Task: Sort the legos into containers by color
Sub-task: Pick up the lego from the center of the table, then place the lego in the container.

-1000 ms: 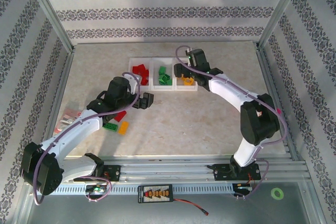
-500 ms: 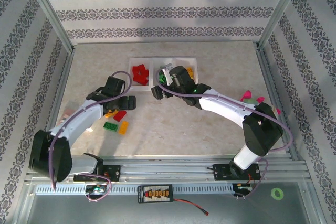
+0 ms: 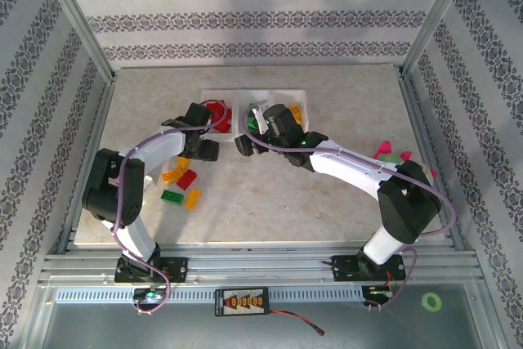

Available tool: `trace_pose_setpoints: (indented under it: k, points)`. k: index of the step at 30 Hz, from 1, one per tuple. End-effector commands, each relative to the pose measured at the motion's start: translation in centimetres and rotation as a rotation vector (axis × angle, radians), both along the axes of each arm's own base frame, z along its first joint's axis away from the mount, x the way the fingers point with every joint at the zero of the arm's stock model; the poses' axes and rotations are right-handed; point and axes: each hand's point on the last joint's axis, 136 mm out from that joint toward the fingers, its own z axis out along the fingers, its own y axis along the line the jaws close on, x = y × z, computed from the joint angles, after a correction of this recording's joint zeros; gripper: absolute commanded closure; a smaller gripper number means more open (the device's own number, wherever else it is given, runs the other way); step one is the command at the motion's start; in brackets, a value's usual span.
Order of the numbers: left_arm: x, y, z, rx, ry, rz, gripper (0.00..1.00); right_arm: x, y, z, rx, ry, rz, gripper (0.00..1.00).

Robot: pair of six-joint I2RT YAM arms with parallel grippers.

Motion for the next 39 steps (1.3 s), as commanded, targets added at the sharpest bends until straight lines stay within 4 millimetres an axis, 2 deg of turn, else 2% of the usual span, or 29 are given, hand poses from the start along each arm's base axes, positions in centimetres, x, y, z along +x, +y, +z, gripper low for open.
trace_pose_setpoints:
  k: [1, 8, 10, 16, 21, 25, 31, 33, 35, 39]
  points:
    - [0.9, 0.5, -0.4, 0.050, 0.006, -0.036, 0.31, -0.4, 0.1, 0.9, 0.028, -0.014, 0.000, 0.05]
    - [1.3, 0.8, -2.7, 0.090, 0.045, -0.046, 0.37, -0.4, -0.1, 0.7, 0.029, -0.010, -0.013, 0.05]
    - [1.3, 0.8, -2.9, 0.095, 0.054, -0.045, 0.45, -0.3, 0.0, 0.7, 0.029, -0.010, -0.015, 0.05]
    - [1.3, 0.6, -1.8, 0.076, 0.024, -0.034, 0.61, -0.5, 0.3, 1.2, 0.047, -0.014, -0.011, 0.05]
    - [1.4, 0.4, 0.9, 0.051, -0.040, -0.023, 0.64, -0.6, 0.0, 1.8, 0.053, -0.024, -0.017, 0.06]
    - [2.2, -0.2, 4.4, 0.013, -0.149, 0.020, 0.65, -0.6, -0.7, 2.6, 0.071, -0.057, -0.050, 0.06]
    - [5.0, -3.7, 10.4, -0.120, -0.325, 0.019, 0.69, -0.5, -2.0, 4.0, 0.100, -0.104, -0.107, 0.06]
    - [6.2, -4.8, 11.7, -0.158, -0.364, 0.012, 0.70, -0.7, -2.2, 4.1, 0.097, -0.107, -0.106, 0.06]
    - [7.7, -5.9, 12.5, -0.183, -0.388, 0.003, 0.70, -0.8, -2.5, 4.0, 0.093, -0.108, -0.106, 0.06]
    - [10.2, -8.1, 12.8, -0.207, -0.390, -0.030, 0.70, -1.1, -3.0, 4.1, 0.090, -0.112, -0.114, 0.06]
